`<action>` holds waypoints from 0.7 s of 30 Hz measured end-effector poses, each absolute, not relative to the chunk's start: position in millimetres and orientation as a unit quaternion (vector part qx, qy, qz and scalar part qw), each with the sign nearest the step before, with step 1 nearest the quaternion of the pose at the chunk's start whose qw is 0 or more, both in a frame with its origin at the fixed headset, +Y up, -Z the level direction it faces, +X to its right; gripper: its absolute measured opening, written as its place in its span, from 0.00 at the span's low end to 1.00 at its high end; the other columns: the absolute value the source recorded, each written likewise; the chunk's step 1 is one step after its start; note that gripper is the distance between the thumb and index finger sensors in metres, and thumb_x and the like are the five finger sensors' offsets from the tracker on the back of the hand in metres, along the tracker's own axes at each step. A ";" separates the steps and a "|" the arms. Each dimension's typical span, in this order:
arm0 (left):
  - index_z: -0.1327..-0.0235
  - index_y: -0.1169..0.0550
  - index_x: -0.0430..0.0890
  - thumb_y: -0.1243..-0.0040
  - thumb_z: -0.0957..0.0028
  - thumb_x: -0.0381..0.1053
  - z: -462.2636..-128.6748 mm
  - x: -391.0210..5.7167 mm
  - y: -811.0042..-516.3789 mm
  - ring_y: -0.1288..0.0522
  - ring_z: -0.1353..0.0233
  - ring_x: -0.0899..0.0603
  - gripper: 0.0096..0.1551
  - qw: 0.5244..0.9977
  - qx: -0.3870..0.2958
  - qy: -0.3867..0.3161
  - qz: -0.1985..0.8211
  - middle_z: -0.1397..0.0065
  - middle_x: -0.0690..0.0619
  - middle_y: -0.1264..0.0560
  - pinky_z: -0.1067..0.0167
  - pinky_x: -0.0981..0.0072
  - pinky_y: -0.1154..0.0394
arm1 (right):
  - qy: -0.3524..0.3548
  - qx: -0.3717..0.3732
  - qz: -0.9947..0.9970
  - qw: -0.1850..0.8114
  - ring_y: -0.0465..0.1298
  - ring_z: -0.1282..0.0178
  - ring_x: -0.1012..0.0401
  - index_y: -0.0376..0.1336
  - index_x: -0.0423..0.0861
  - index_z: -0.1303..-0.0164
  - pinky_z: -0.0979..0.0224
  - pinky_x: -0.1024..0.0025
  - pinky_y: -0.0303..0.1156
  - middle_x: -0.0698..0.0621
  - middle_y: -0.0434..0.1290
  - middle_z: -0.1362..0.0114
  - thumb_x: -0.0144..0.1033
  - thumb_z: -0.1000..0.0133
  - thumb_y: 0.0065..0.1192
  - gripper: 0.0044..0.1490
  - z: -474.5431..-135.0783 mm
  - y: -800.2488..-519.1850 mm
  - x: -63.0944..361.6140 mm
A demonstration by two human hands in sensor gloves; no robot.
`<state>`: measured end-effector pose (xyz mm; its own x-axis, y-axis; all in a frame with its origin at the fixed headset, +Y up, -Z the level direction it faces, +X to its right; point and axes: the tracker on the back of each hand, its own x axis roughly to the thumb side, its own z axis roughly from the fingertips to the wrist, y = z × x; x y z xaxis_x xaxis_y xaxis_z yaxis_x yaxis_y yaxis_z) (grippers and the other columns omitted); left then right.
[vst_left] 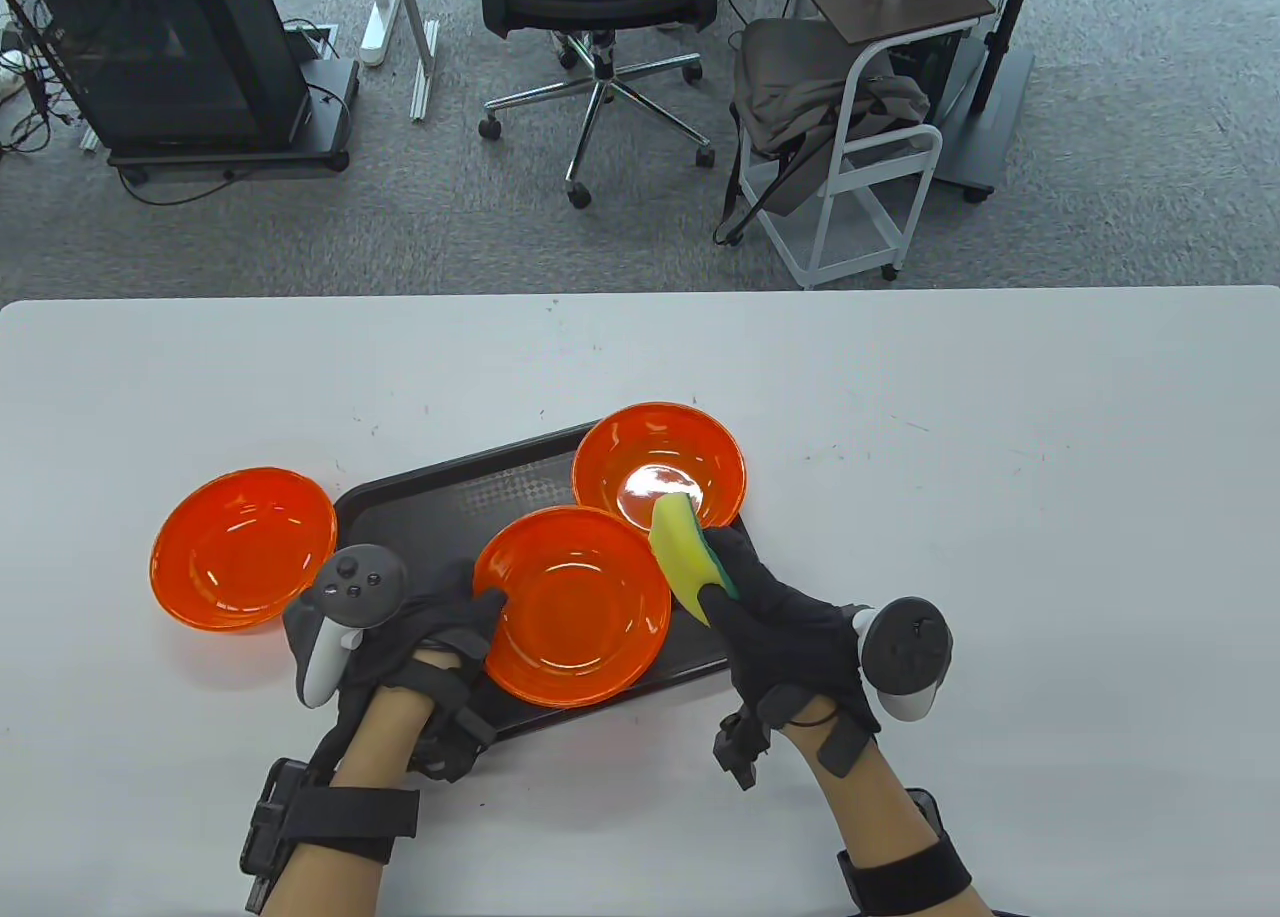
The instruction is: Wipe bowl with sponge
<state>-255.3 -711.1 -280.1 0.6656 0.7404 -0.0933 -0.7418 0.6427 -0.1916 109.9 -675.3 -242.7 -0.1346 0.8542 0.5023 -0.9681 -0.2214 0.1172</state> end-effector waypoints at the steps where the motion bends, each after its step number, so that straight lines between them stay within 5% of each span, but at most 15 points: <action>1: 0.35 0.29 0.40 0.38 0.44 0.56 -276.6 -256.0 -703.1 0.14 0.80 0.53 0.31 0.909 -0.091 -0.003 0.406 0.64 0.51 0.15 0.81 0.67 0.15 | -0.118 0.242 0.746 0.609 0.82 0.46 0.43 0.55 0.39 0.29 0.39 0.37 0.71 0.29 0.71 0.32 0.39 0.38 0.61 0.32 -242.4 -675.3 108.9; 7: 0.35 0.29 0.40 0.39 0.44 0.56 -268.5 -255.5 -687.2 0.15 0.81 0.53 0.31 0.909 -0.056 -0.021 0.413 0.65 0.51 0.15 0.82 0.68 0.15 | -0.152 0.275 0.787 0.530 0.81 0.46 0.44 0.56 0.39 0.29 0.38 0.37 0.70 0.29 0.70 0.31 0.37 0.40 0.62 0.32 -235.3 -665.4 100.7; 12: 0.34 0.29 0.40 0.39 0.44 0.57 -267.2 -251.5 -685.6 0.15 0.81 0.54 0.31 0.914 -0.051 -0.033 0.402 0.66 0.51 0.15 0.83 0.68 0.15 | -0.208 0.347 0.870 0.283 0.80 0.45 0.45 0.58 0.40 0.30 0.37 0.38 0.70 0.31 0.70 0.29 0.36 0.41 0.65 0.32 -216.4 -645.2 76.5; 21: 0.35 0.28 0.40 0.40 0.44 0.56 -261.8 -233.3 -678.1 0.15 0.82 0.54 0.31 0.920 -0.051 -0.070 0.382 0.67 0.51 0.15 0.84 0.68 0.15 | -0.145 0.390 0.909 -0.008 0.73 0.38 0.42 0.60 0.42 0.31 0.33 0.35 0.63 0.35 0.68 0.25 0.34 0.43 0.67 0.31 -207.4 -653.6 22.1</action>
